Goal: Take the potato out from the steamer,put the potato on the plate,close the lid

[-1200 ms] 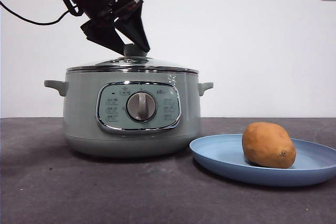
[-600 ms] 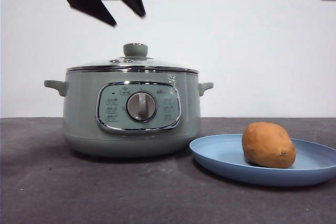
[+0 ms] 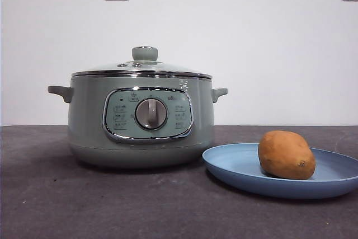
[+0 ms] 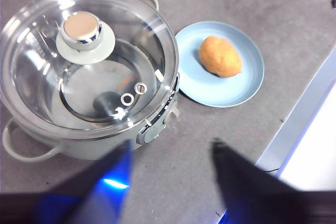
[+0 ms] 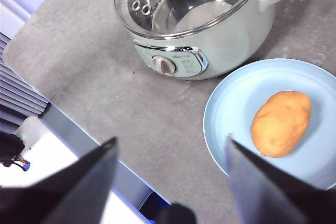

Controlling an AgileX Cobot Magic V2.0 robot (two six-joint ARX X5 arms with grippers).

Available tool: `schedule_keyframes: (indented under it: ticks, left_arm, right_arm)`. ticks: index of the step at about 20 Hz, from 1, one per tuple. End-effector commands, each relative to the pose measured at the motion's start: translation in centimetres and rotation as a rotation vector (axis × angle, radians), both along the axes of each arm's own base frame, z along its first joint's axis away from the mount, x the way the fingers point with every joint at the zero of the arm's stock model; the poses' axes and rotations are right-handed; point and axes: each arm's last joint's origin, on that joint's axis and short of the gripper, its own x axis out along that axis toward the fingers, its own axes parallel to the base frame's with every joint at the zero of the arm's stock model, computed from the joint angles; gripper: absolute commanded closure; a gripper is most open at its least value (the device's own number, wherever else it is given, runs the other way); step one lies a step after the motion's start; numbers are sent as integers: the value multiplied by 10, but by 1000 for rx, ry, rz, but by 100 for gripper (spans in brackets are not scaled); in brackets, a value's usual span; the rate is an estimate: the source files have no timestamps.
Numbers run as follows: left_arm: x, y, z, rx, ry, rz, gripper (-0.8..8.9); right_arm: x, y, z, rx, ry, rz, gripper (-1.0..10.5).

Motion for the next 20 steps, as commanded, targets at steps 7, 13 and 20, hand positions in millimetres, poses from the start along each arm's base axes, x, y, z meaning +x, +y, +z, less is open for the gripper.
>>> schedule_keyframes:
  ticks: [7,13,20]
  left_arm:
    - [-6,2,4,-10,-10,1,818]
    - [-6,2,4,-10,-10,1,818]
    - [-6,2,4,-13,-19,2,818]
  right_arm:
    - [0,0,1,-5,-11,2,946]
    - [0,0,1,-5,-11,2,946]
    - [0,0,1,-5,-11,2,946]
